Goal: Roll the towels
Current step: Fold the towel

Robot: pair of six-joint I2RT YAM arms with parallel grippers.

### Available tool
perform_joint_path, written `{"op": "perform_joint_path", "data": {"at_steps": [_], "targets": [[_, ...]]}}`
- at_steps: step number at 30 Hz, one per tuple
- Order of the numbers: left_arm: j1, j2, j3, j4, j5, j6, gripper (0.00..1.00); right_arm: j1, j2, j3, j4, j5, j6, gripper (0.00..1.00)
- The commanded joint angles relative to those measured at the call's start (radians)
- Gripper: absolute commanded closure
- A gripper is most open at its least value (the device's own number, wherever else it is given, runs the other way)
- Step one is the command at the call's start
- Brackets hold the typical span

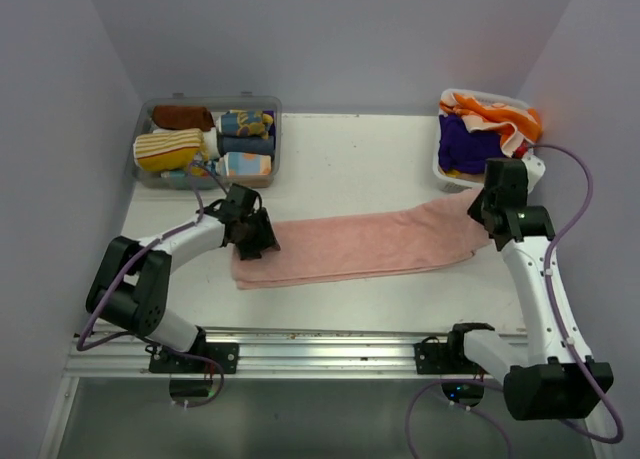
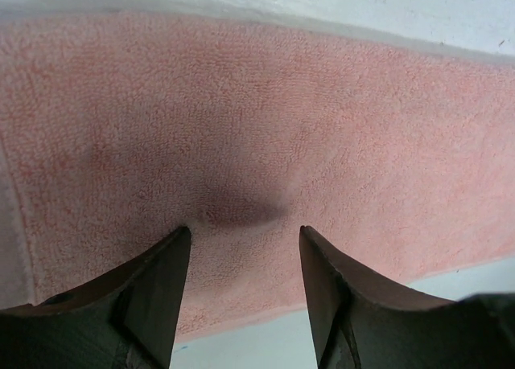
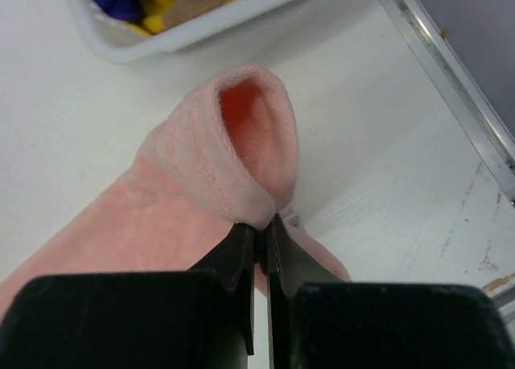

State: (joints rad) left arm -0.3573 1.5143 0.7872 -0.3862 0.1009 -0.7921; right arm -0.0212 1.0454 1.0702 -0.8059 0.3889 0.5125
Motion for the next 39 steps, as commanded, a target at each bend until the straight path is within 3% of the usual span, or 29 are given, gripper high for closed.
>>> {"op": "perform_joint_path", "data": {"at_steps": [1, 5, 10, 19, 23, 29, 34, 39], "targets": [[-0.014, -0.032, 0.081, -0.096, -0.016, 0.011, 0.39, 0.127, -0.01, 0.1, -0.044, 0.051, 0.0, 1.0], [0.023, -0.117, 0.148, -0.194, -0.063, 0.092, 0.38, 0.297, 0.025, 0.175, -0.05, 0.036, 0.044, 1.0], [0.19, -0.117, 0.133, -0.174, 0.006, 0.157, 0.4, 0.423, 0.083, 0.206, -0.021, 0.015, 0.08, 1.0], [0.222, 0.073, 0.142, -0.088, -0.067, 0.166, 0.43, 0.74, 0.246, 0.295, 0.014, 0.036, 0.132, 1.0], [0.236, 0.07, 0.147, -0.097, -0.098, 0.177, 0.43, 0.84, 0.324, 0.349, 0.028, 0.033, 0.135, 1.0], [0.242, 0.009, 0.19, -0.17, -0.07, 0.198, 0.41, 0.954, 0.458, 0.44, 0.053, 0.004, 0.132, 1.0], [0.253, -0.109, 0.216, -0.264, -0.095, 0.22, 0.39, 0.98, 0.525, 0.473, 0.063, -0.01, 0.126, 1.0], [0.338, -0.131, 0.124, -0.257, -0.115, 0.244, 0.41, 0.981, 0.533, 0.465, 0.077, -0.012, 0.13, 1.0]]}}
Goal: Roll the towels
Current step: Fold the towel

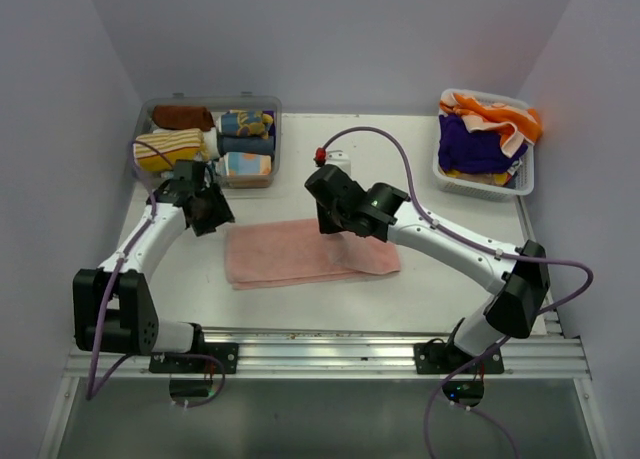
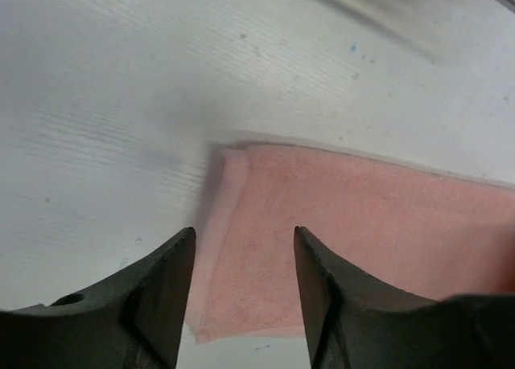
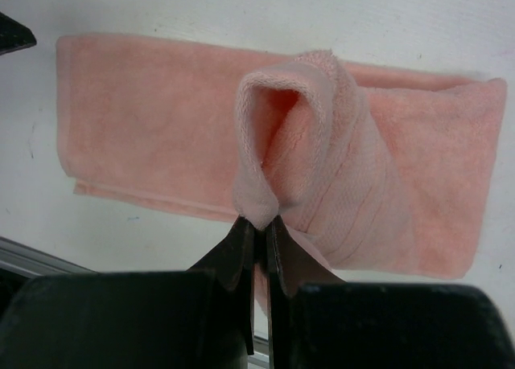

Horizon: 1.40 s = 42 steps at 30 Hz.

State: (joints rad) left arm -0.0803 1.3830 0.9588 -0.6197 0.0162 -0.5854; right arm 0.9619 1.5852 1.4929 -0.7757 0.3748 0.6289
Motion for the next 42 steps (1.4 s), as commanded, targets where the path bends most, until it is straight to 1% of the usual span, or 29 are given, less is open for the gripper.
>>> {"op": "perform_joint_path", "data": {"at_steps": [1, 2, 3, 6, 7, 8, 9, 11, 12, 13, 14, 17, 19, 21, 22, 25, 28, 29, 32, 36, 42], "targets": [[0.077, 0.002, -0.066, -0.012, -0.029, 0.041, 0.46, -0.002, -0.005, 0.041, 0.049, 0.001, 0.015, 1.0], [0.092, 0.004, -0.081, -0.003, -0.03, 0.038, 0.5, -0.002, -0.005, 0.041, 0.049, -0.002, 0.017, 1.0], [0.112, 0.004, -0.115, 0.021, -0.027, 0.033, 0.57, 0.0, -0.002, 0.041, 0.049, -0.002, 0.018, 1.0], [0.116, 0.025, -0.164, 0.076, -0.021, 0.018, 0.69, 0.0, -0.002, 0.04, 0.053, -0.007, 0.022, 1.0], [0.116, 0.037, -0.169, 0.087, 0.011, 0.018, 0.78, 0.0, -0.001, 0.041, 0.053, -0.008, 0.022, 1.0], [0.114, 0.05, -0.178, 0.101, 0.03, 0.016, 0.82, 0.0, 0.007, 0.049, 0.055, -0.01, 0.02, 1.0], [0.114, 0.071, -0.193, 0.132, 0.043, 0.015, 0.9, 0.001, 0.01, 0.053, 0.053, -0.014, 0.022, 1.0], [0.109, 0.088, -0.204, 0.153, 0.085, 0.01, 0.98, 0.006, 0.022, 0.075, 0.052, -0.02, 0.017, 1.0], [0.102, 0.102, -0.212, 0.167, 0.097, 0.009, 1.0, 0.011, 0.039, 0.084, 0.052, -0.022, 0.015, 1.0], [0.094, 0.108, -0.213, 0.17, 0.102, -0.005, 1.0, 0.015, 0.048, 0.092, 0.049, -0.025, 0.014, 1.0], [0.058, 0.11, -0.218, 0.175, 0.108, -0.011, 1.0, 0.02, 0.058, 0.108, 0.049, -0.031, 0.014, 1.0], [0.001, 0.113, -0.224, 0.192, 0.122, -0.045, 1.0, 0.038, 0.11, 0.148, 0.058, -0.045, 0.015, 1.0], [-0.012, 0.108, -0.232, 0.198, 0.123, -0.059, 1.0, 0.053, 0.159, 0.177, 0.056, -0.043, 0.015, 1.0], [-0.013, 0.102, -0.239, 0.202, 0.119, -0.057, 1.0, 0.061, 0.196, 0.225, 0.056, -0.05, 0.015, 1.0], [-0.013, 0.102, -0.239, 0.199, 0.113, -0.054, 1.0, 0.069, 0.238, 0.243, 0.056, -0.053, 0.014, 1.0], [-0.013, 0.103, -0.241, 0.19, 0.099, -0.053, 1.0, 0.089, 0.33, 0.331, 0.049, -0.069, 0.008, 1.0], [-0.012, 0.096, -0.239, 0.181, 0.081, -0.053, 1.0, 0.109, 0.404, 0.458, 0.032, -0.088, -0.003, 1.0], [-0.01, 0.091, -0.239, 0.179, 0.074, -0.054, 1.0, 0.113, 0.451, 0.481, 0.02, -0.094, -0.005, 1.0], [-0.004, 0.087, -0.236, 0.17, 0.067, -0.05, 1.0, 0.13, 0.527, 0.553, 0.012, -0.119, -0.006, 1.0], [0.002, 0.087, -0.238, 0.166, 0.065, -0.047, 1.0, 0.141, 0.593, 0.596, 0.012, -0.139, 0.0, 1.0], [0.002, 0.082, -0.238, 0.16, 0.057, -0.047, 1.0, 0.141, 0.644, 0.598, 0.036, -0.175, 0.005, 1.0]]}}
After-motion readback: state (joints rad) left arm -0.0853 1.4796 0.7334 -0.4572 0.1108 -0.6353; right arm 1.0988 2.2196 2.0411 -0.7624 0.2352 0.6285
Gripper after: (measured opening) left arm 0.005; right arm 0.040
